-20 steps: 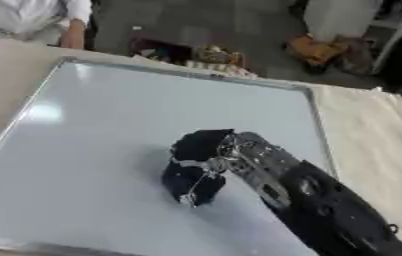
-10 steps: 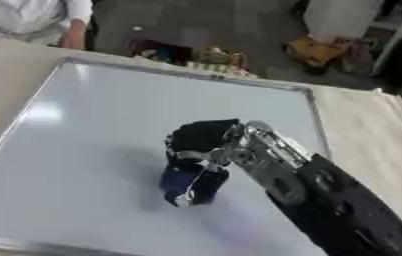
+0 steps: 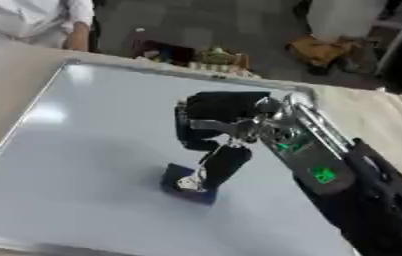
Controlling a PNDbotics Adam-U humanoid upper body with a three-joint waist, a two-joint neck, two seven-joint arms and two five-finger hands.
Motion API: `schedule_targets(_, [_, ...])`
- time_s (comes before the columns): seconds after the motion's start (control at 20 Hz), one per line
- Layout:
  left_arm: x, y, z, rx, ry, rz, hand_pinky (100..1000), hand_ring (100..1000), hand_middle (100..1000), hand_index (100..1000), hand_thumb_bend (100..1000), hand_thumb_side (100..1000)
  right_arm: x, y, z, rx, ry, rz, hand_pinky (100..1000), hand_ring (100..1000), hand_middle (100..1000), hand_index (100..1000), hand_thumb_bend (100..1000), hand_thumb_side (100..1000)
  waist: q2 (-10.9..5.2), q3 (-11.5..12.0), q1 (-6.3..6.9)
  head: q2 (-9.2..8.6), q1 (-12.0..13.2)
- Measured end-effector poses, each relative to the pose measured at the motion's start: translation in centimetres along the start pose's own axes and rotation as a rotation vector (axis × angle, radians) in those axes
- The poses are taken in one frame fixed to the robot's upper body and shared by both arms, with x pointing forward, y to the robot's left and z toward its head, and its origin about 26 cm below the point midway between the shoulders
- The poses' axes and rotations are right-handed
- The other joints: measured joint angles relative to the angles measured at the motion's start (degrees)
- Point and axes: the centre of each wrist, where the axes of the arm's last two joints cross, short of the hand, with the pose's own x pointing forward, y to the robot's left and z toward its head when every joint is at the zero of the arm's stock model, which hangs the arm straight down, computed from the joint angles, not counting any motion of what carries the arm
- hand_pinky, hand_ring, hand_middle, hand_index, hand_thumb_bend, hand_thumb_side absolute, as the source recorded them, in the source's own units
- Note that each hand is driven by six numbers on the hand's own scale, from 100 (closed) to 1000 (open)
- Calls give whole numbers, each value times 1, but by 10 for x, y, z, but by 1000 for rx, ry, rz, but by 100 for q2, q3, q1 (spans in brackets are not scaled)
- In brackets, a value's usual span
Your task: Wipe the whiteboard clean with a brush.
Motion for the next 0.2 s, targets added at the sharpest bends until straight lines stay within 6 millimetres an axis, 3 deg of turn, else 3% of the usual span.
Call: schedule_targets(0.2, [0, 0, 0, 10, -6, -1, 672, 637, 621, 760, 266, 963, 7, -19, 26, -243, 4, -64, 434, 424, 100, 100, 459, 763, 45, -32, 34, -3, 61])
